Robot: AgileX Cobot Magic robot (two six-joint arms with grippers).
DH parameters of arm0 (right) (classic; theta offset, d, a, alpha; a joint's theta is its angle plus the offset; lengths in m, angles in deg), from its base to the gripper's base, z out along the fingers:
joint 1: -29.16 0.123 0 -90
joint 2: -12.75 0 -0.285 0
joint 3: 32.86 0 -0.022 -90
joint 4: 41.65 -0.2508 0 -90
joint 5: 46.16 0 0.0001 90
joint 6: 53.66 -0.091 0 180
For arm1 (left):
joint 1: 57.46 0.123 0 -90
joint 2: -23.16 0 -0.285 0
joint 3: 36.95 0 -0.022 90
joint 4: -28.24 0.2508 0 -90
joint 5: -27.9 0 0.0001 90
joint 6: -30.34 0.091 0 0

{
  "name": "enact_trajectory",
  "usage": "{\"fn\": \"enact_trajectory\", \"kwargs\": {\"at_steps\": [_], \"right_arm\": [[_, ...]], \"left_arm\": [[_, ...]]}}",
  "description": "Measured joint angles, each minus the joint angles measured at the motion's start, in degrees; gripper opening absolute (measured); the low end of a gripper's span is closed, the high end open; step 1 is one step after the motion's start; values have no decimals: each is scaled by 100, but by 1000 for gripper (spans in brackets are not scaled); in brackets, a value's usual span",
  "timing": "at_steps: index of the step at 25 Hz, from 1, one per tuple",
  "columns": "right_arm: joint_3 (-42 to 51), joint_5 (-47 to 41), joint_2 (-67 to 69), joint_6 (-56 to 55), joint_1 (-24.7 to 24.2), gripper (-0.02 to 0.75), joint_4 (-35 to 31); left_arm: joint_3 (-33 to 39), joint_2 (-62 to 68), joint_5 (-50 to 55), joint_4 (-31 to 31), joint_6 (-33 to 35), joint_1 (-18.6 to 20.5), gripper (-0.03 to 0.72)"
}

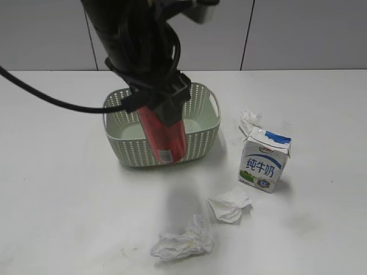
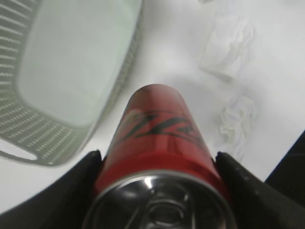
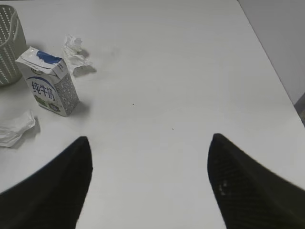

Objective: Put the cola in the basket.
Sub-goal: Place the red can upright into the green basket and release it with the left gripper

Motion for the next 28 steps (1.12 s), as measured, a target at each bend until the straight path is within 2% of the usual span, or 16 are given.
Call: {"fn": "enact_trajectory", "kwargs": {"at_steps": [6,11,16,28], "right_arm": [[0,0,0,0,0,571,0],[0,0,0,0,0,571,0],[0,0,0,0,0,571,0],[0,0,0,-5,0,571,0]], "left_arm": [[-818,-16,43,147,0,142,530],[-1170,241,50,684,28,495,530],[-1250,743,-27,767,62,793,530],[-1250,1850,-1043,478,195,842,530]]}}
